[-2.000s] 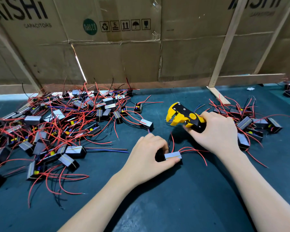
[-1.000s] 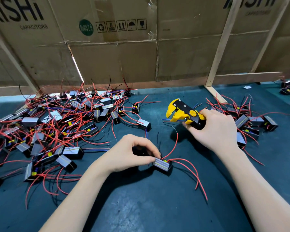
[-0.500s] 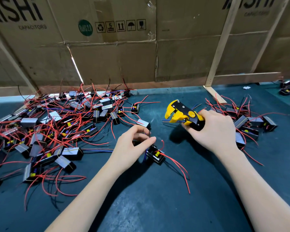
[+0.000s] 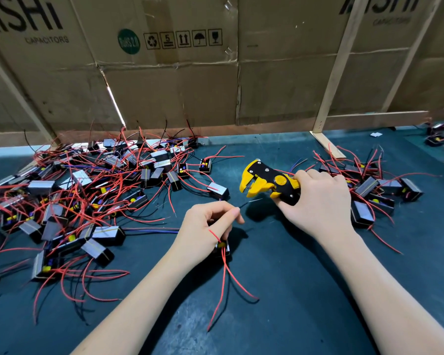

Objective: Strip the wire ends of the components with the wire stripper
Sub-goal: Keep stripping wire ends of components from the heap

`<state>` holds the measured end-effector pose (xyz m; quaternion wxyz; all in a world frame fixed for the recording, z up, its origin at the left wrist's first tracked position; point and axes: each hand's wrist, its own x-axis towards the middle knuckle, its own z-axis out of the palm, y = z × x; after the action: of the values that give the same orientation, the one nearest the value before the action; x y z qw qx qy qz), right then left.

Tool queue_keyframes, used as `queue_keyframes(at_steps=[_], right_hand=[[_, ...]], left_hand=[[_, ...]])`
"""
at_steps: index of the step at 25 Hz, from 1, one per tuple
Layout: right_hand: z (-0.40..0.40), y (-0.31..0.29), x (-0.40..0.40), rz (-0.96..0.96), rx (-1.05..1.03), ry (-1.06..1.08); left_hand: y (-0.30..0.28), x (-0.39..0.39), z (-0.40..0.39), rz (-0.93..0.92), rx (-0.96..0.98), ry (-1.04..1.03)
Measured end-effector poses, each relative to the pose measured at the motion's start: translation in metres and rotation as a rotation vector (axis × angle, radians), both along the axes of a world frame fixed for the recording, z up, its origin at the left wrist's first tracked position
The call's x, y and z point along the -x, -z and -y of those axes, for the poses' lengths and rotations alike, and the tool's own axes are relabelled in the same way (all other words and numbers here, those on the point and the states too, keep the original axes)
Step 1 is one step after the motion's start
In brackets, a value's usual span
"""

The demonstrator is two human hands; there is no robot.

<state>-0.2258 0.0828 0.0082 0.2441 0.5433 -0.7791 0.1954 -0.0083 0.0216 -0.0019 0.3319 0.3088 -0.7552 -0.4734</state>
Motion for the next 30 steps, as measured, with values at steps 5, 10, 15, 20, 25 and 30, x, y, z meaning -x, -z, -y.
queue_keyframes(at_steps=[5, 10, 15, 20, 25, 30], right_hand=[[0.000, 0.000, -0.006, -0.035, -0.011, -0.012], [0.002, 0.002, -0.011, -0.035, -0.034, -0.026], [0.004, 0.005, -0.017, -0.020, -0.033, -0.039], [0.004, 0.004, -0.019, 0.004, -0.025, -0.042], [0.002, 0.001, -0.020, 0.019, -0.037, -0.054], [0.001, -0.002, -0.020, -0.004, -0.086, -0.026]], left_hand=[[0.000, -0.001, 0.001, -0.071, -0.028, -0.106], [0.000, -0.001, -0.002, -0.099, -0.039, -0.150], [0.000, 0.001, -0.003, -0.105, -0.056, -0.163], [0.001, 0.001, -0.002, -0.059, -0.054, -0.164], [0.001, 0.001, -0.002, -0.028, -0.054, -0.173], [0.001, 0.000, 0.000, -0.025, -0.029, -0.157]])
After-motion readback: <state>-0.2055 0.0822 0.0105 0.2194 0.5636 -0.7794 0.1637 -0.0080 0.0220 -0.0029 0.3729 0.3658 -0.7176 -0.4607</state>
